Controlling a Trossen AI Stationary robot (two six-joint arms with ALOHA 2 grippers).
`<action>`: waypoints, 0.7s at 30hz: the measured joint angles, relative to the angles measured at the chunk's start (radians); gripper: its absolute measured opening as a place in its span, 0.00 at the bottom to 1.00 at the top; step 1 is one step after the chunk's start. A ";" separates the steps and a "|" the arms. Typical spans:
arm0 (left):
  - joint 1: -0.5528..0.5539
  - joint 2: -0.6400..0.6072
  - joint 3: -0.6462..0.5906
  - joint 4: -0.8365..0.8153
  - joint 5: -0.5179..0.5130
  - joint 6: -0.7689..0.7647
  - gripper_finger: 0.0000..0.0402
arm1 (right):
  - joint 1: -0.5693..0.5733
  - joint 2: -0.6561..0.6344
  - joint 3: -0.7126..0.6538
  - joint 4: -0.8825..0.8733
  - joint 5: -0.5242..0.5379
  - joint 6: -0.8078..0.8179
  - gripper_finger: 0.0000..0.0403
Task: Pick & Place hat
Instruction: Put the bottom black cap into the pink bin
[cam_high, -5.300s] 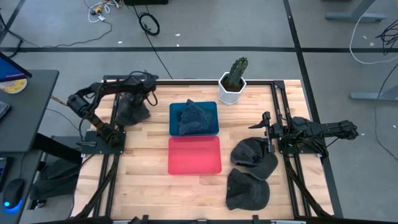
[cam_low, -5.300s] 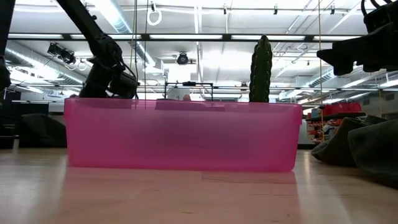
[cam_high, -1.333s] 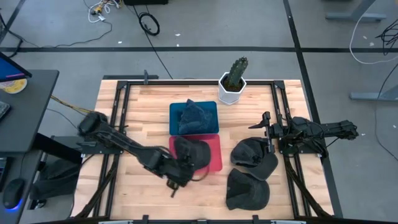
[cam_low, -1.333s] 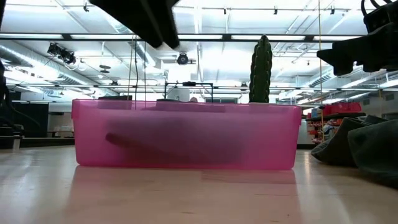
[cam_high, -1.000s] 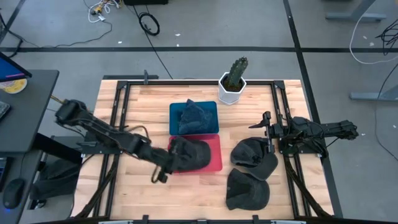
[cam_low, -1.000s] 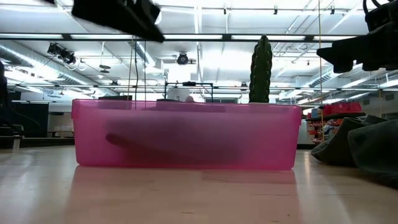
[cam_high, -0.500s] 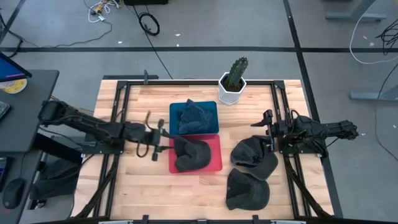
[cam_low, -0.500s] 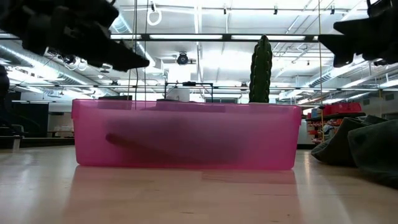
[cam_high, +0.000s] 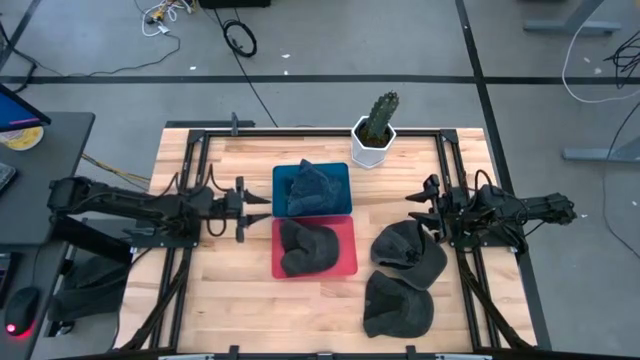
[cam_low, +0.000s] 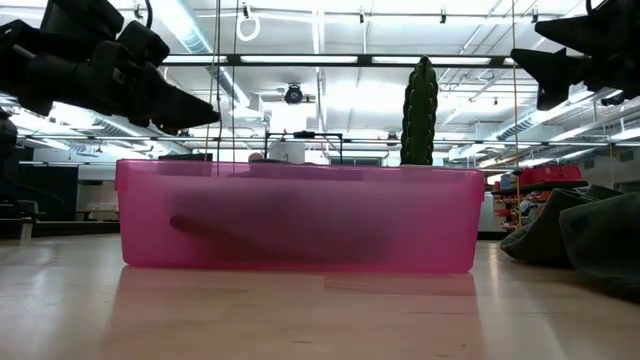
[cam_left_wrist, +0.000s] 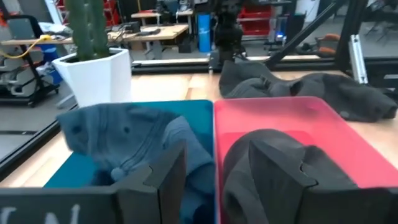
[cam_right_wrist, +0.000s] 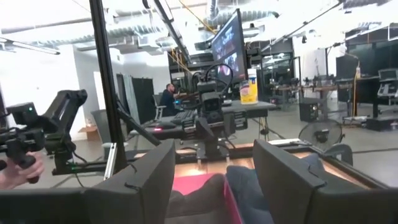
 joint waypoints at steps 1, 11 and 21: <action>0.006 -0.017 0.000 -0.027 0.000 0.000 0.45 | 0.000 0.000 0.000 -0.003 0.000 0.010 0.55; 0.010 -0.220 -0.049 -0.131 0.014 0.004 0.45 | 0.000 0.000 0.000 0.074 -0.018 0.006 0.55; 0.018 -0.428 -0.095 -0.248 0.011 0.009 0.45 | 0.001 0.024 0.108 0.055 -0.135 0.002 0.55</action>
